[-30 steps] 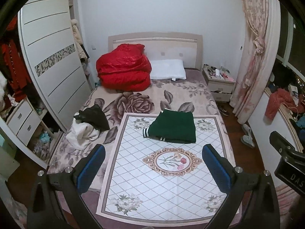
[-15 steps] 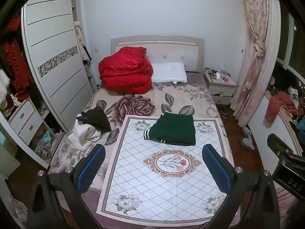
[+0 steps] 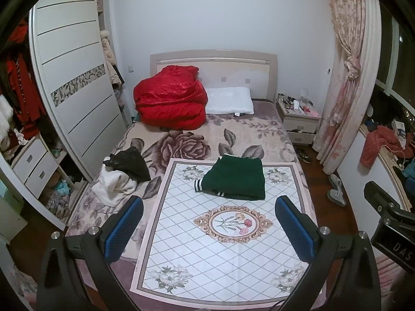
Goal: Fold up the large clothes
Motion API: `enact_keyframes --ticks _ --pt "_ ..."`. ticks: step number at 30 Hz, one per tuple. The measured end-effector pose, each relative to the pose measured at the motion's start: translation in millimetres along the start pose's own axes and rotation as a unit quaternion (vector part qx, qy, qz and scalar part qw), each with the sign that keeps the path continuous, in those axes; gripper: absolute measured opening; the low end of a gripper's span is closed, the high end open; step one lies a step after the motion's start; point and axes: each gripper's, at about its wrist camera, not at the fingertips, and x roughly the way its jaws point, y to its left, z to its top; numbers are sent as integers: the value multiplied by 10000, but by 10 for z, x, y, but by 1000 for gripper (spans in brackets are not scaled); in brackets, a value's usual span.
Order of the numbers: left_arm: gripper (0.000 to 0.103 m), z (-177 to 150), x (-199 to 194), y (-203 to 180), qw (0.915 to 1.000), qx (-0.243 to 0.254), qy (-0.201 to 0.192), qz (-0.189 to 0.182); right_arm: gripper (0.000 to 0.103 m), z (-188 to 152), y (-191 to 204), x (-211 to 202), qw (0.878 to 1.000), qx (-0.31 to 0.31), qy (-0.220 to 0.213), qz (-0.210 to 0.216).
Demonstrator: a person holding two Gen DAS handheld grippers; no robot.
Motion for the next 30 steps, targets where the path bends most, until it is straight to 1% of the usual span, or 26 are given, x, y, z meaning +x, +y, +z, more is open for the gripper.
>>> enact_keyframes --ticks 8,15,20,30 --pt "103 -2 -9 0 10000 4 -11 15 103 45 -55 1 10000 -35 -17 3" --pt "103 7 -35 -40 9999 -90 -54 68 103 14 -93 -22 10000 -10 -24 -4" --pt "103 27 -66 -55 9998 -131 -96 92 103 128 -244 -21 10000 -30 -41 54" --pt "103 68 -98 -73 9997 -153 -142 101 103 176 -275 -28 9999 -29 -65 102"
